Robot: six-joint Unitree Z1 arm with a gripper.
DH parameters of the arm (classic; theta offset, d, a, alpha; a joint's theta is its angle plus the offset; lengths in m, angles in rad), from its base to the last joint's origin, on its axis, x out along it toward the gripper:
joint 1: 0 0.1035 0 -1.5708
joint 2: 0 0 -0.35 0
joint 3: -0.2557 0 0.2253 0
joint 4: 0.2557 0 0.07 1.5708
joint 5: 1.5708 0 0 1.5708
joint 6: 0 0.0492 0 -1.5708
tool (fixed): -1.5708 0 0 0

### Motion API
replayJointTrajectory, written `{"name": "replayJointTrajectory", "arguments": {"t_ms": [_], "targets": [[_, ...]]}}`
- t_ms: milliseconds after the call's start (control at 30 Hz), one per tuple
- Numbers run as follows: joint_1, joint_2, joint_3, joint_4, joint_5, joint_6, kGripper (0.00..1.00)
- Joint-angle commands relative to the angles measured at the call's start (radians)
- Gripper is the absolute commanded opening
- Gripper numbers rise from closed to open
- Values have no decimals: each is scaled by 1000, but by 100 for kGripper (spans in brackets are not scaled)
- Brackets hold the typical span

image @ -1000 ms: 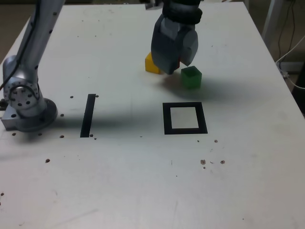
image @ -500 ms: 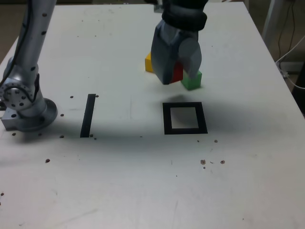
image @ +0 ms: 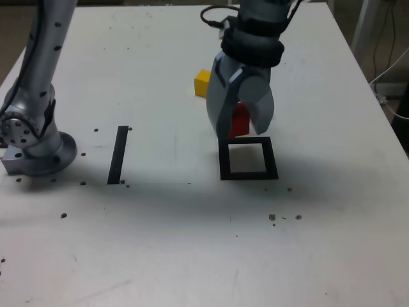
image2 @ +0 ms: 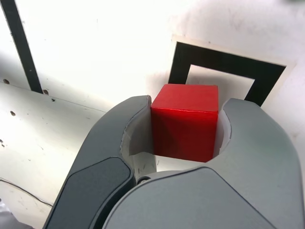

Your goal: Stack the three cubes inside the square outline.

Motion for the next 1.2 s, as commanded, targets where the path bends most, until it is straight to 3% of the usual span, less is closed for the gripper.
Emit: {"name": "replayJointTrajectory", "arguments": {"t_ms": [0, 567, 633, 800, 867, 1167], "targets": [[-12, 11, 3, -8, 3, 11, 31], [-45, 89, 21, -82, 7, 83, 33], [-45, 93, 25, -87, 4, 86, 40], [-45, 99, 34, -93, -9, 92, 85], [-45, 100, 37, -96, -12, 93, 96], [-43, 67, 86, -129, -11, 97, 99]]}}
